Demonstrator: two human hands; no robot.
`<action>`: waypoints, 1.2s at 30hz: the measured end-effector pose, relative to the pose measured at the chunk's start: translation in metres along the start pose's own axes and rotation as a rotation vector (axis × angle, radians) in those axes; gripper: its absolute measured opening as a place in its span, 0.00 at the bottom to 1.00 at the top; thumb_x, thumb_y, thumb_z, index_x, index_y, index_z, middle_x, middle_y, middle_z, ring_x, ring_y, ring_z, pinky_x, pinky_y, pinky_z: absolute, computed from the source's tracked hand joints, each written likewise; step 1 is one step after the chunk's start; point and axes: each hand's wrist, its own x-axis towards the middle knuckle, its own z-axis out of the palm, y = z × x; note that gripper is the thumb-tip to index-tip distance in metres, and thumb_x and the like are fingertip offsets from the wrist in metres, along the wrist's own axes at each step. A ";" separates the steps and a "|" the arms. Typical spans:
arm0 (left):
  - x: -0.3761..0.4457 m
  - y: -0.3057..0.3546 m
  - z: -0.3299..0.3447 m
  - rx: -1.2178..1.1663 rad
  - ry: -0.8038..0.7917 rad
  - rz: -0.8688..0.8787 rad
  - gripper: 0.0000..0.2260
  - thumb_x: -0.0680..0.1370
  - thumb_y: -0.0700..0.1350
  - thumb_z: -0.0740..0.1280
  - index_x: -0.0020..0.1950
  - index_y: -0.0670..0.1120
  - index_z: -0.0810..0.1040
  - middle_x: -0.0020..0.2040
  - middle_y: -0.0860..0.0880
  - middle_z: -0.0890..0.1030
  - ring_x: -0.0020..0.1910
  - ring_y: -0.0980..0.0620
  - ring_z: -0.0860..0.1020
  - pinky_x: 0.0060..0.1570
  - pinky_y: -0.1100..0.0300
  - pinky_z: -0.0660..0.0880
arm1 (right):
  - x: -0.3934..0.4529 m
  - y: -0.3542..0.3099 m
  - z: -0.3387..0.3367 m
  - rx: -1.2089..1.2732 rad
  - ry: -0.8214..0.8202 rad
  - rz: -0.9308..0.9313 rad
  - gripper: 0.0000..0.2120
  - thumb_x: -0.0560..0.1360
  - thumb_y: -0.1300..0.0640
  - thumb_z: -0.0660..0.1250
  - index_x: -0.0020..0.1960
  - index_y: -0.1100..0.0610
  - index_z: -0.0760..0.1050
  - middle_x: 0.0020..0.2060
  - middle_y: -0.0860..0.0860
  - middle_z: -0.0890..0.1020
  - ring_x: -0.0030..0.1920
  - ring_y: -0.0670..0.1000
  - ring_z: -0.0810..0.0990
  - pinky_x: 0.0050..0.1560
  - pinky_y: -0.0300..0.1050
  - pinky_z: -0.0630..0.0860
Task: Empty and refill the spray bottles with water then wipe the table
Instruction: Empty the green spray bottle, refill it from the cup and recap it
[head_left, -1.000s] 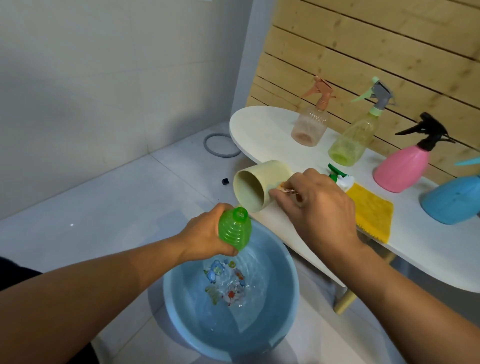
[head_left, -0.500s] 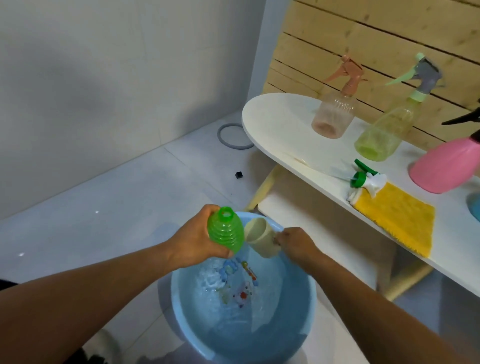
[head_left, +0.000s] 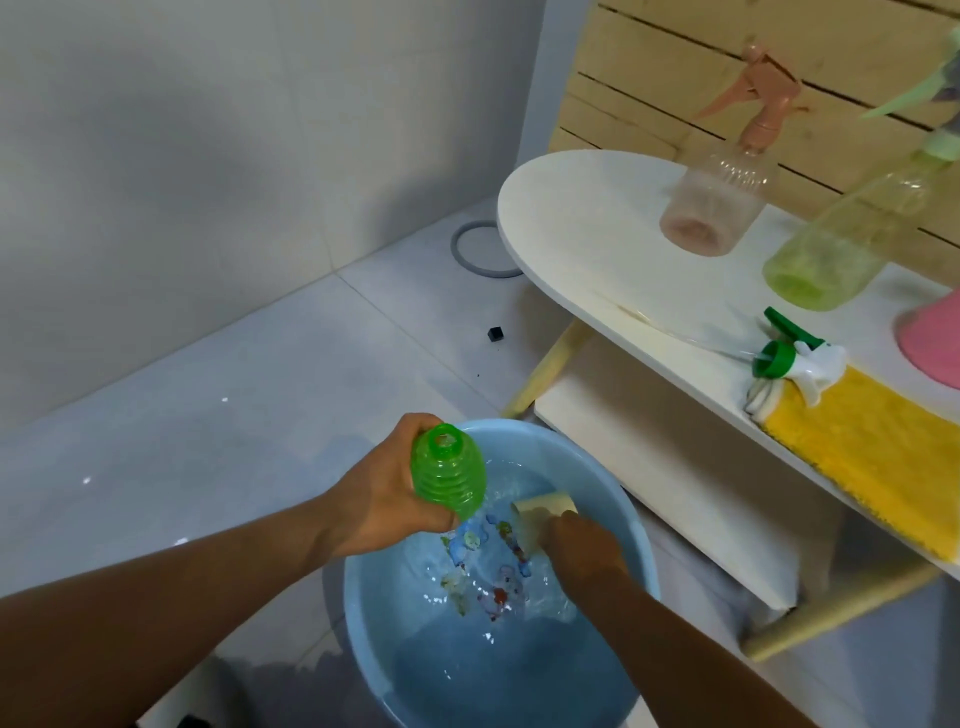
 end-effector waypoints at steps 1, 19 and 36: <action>0.000 0.000 -0.001 -0.001 -0.003 -0.001 0.36 0.63 0.42 0.83 0.64 0.59 0.70 0.55 0.52 0.81 0.55 0.52 0.81 0.54 0.51 0.81 | -0.001 -0.004 0.003 -0.015 -0.014 -0.008 0.17 0.81 0.65 0.57 0.66 0.57 0.77 0.62 0.55 0.80 0.63 0.58 0.81 0.61 0.52 0.77; -0.017 0.014 -0.008 0.043 -0.006 0.036 0.38 0.61 0.46 0.83 0.65 0.59 0.67 0.57 0.52 0.79 0.57 0.50 0.81 0.56 0.49 0.81 | -0.048 0.015 -0.071 1.067 0.192 0.255 0.19 0.72 0.43 0.74 0.32 0.53 0.72 0.26 0.48 0.71 0.28 0.48 0.67 0.32 0.41 0.65; -0.031 0.043 -0.008 0.198 0.007 0.092 0.44 0.58 0.60 0.82 0.72 0.60 0.69 0.63 0.56 0.79 0.62 0.50 0.79 0.65 0.48 0.76 | -0.148 0.022 -0.223 1.053 0.528 0.070 0.18 0.71 0.44 0.76 0.35 0.57 0.78 0.38 0.56 0.85 0.36 0.50 0.76 0.39 0.45 0.71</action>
